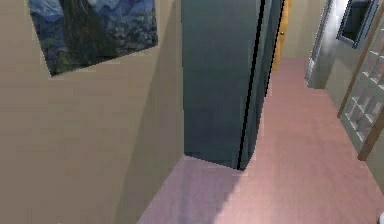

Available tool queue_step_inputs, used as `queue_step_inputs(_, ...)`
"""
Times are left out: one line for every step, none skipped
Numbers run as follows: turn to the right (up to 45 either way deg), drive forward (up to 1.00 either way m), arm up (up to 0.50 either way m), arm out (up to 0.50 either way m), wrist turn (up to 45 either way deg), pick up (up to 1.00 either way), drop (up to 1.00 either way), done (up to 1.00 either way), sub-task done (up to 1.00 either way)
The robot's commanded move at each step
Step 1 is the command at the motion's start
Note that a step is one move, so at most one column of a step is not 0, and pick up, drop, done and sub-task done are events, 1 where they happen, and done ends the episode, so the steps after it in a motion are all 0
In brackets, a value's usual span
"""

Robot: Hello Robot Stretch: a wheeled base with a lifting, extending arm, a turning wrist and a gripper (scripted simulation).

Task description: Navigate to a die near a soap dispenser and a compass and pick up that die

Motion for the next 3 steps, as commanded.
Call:
queue_step_inputs(0.0,0.00,0.00,0.00,45.0,0.00,0.00,0.00,0.00)
queue_step_inputs(0.0,0.00,0.00,0.00,15.0,0.00,0.00,0.00,0.00)
queue_step_inputs(0.0,0.00,-0.14,0.00,0.0,0.00,0.00,0.00,0.00)
